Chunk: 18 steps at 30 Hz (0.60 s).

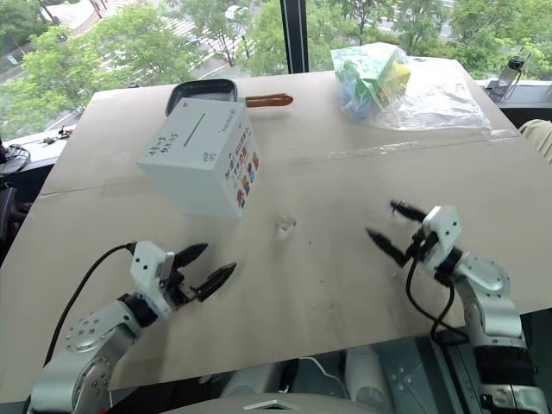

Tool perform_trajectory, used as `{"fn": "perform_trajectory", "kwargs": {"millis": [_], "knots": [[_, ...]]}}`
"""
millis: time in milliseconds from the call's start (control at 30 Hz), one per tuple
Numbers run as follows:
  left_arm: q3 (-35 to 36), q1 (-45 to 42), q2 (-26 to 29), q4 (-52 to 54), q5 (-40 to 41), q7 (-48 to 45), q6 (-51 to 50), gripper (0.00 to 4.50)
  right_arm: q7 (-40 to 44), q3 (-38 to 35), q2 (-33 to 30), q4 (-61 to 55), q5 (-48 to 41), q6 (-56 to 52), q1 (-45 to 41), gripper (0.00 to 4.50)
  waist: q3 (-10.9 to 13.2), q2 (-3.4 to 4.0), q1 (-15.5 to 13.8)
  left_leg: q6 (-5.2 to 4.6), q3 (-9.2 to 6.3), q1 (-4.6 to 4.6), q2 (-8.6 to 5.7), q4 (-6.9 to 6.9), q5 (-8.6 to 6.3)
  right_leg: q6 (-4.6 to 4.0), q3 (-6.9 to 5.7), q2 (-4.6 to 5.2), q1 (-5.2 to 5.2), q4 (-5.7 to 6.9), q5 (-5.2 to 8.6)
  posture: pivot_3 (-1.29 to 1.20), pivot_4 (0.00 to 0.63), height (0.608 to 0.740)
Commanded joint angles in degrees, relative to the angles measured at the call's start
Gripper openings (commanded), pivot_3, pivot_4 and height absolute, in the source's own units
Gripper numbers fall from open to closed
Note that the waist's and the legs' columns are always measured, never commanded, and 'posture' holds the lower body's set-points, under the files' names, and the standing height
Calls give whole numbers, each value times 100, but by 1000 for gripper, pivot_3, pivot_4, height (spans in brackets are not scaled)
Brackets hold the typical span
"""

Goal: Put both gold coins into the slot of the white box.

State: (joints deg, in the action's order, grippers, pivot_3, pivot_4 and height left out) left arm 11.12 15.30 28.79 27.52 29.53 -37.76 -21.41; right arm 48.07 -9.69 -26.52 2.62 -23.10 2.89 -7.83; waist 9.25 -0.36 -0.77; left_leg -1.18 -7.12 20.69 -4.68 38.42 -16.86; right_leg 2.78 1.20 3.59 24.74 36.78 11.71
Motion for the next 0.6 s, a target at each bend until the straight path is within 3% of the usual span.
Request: {"fn": "perform_trajectory", "kwargs": {"millis": [33,233,500,600], "knots": [[158,-220,255,562,806,-385,-324,4427,-571,-337,29,170,210,284,-172,4415,-1,0,-5,2,-2,0,0,0,1,0,-2,0,0,0,0,0,150,721],[32,-600,725,914,1232,-815,-520,4427,-928,-279,-190,380,626,-17,-113,4415,0,3,15,2,3,1,0,-6,1,-1,5,0,5,0,0,0,150,721],[-219,-789,1007,959,860,-850,-471,4427,-780,-182,-271,240,490,-683,-74,4415,0,3,61,0,12,-2,0,-6,1,-1,14,-2,4,0,0,0,150,721],[-259,-774,1030,927,734,-838,-423,4427,-742,-128,-279,289,532,-762,-117,3270,0,3,81,-1,13,-2,0,-6,0,-1,14,-3,4,0,0,0,150,721]]}}
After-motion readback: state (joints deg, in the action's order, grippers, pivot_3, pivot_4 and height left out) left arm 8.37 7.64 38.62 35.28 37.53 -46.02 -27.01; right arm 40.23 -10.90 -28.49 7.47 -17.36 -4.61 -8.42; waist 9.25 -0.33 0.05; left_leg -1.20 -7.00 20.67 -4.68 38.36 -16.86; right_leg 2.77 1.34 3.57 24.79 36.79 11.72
